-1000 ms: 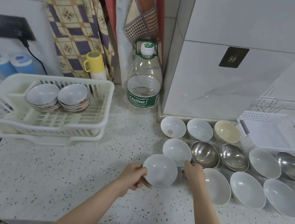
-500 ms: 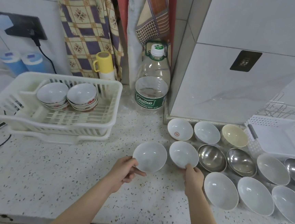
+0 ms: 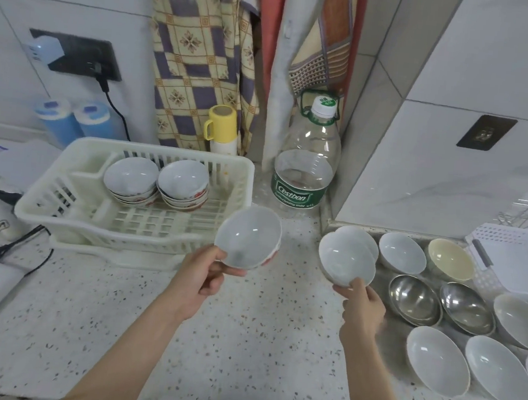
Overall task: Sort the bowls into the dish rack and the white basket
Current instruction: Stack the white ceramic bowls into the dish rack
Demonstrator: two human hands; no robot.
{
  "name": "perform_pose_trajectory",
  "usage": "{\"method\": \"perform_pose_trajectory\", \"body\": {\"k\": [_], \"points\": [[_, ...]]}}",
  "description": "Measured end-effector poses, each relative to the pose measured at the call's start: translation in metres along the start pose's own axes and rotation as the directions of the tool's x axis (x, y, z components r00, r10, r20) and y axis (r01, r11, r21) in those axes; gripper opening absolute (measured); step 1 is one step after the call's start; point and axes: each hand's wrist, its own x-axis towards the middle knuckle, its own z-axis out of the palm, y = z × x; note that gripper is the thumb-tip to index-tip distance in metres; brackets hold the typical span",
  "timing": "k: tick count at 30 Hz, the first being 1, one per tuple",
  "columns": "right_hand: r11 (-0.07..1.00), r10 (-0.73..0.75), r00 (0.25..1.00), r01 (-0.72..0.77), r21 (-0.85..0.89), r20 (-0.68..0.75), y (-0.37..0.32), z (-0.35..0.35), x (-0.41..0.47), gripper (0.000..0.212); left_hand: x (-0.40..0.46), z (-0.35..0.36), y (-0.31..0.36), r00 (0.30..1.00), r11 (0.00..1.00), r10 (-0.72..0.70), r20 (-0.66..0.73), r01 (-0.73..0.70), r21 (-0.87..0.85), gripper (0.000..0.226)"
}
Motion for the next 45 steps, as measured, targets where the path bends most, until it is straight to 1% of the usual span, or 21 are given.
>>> {"method": "perform_pose_trajectory", "body": {"k": [3,6,9,14,15,17,20,21,23,24,28,31,34,36,39,42,45], "points": [[0.989,-0.144,0.99,0.144,0.036,0.004,-0.015,0.029,-0.029,0.016,-0.005,-0.036,0.025,0.998,0.998,0.051,-0.048,-0.052,-0.027,0.018],[0.968,-0.248,0.968,0.247,0.03,0.043,-0.035,0.058,-0.051,0.018,-0.011,-0.077,0.049,0.982,0.99,0.12,-0.145,-0.129,-0.051,0.012],[0.954,-0.299,0.947,0.3,0.011,0.122,-0.052,0.091,-0.071,0.014,-0.017,-0.118,0.072,0.956,0.981,0.163,-0.244,-0.183,-0.061,0.012],[0.929,-0.352,0.897,0.37,-0.02,0.269,-0.053,0.154,-0.11,0.01,-0.02,-0.178,0.106,0.913,0.968,0.22,-0.345,-0.248,-0.04,0.01],[0.922,-0.36,0.883,0.386,-0.03,0.3,-0.049,0.166,-0.117,0.012,-0.02,-0.188,0.11,0.906,0.966,0.227,-0.357,-0.257,-0.037,0.009],[0.907,-0.371,0.863,0.416,-0.065,0.343,-0.041,0.187,-0.128,0.024,-0.018,-0.206,0.117,0.897,0.964,0.236,-0.374,-0.264,-0.023,0.01],[0.895,-0.34,0.847,0.425,-0.136,0.409,-0.028,0.215,-0.139,0.038,-0.015,-0.228,0.123,0.891,0.967,0.239,-0.387,-0.253,0.014,0.014],[0.889,-0.323,0.842,0.427,-0.167,0.433,-0.023,0.222,-0.142,0.037,-0.013,-0.233,0.124,0.889,0.968,0.238,-0.391,-0.25,0.022,0.015],[0.866,-0.302,0.827,0.446,-0.225,0.475,-0.016,0.237,-0.147,0.027,-0.009,-0.243,0.126,0.888,0.969,0.237,-0.394,-0.243,0.035,0.019],[0.851,-0.292,0.819,0.458,-0.256,0.495,-0.013,0.243,-0.148,0.026,-0.006,-0.247,0.127,0.888,0.97,0.236,-0.394,-0.239,0.044,0.02],[0.773,-0.257,0.798,0.508,-0.38,0.545,-0.005,0.258,-0.152,0.04,0.008,-0.259,0.13,0.884,0.973,0.233,-0.406,-0.211,0.097,0.02],[0.737,-0.253,0.789,0.532,-0.417,0.56,0.0,0.263,-0.151,0.033,0.02,-0.264,0.13,0.882,0.97,0.238,-0.406,-0.192,0.151,0.017],[0.695,-0.219,0.799,0.531,-0.486,0.56,0.004,0.271,-0.15,0.02,0.03,-0.264,0.128,0.895,0.971,0.231,-0.382,-0.187,0.15,0.018],[0.673,-0.2,0.804,0.528,-0.517,0.56,0.005,0.277,-0.148,0.015,0.035,-0.263,0.125,0.902,0.972,0.225,-0.369,-0.18,0.153,0.022],[0.656,-0.184,0.798,0.535,-0.533,0.574,0.006,0.287,-0.148,0.016,0.041,-0.264,0.121,0.897,0.959,0.271,-0.35,-0.219,0.181,0.029],[0.639,-0.165,0.787,0.545,-0.543,0.595,0.008,0.297,-0.15,0.022,0.048,-0.265,0.12,0.877,0.94,0.329,-0.35,-0.271,0.206,0.029],[0.609,-0.127,0.766,0.562,-0.56,0.63,0.01,0.303,-0.15,0.024,0.056,-0.266,0.118,0.848,0.924,0.37,-0.38,-0.293,0.246,0.028]]}}
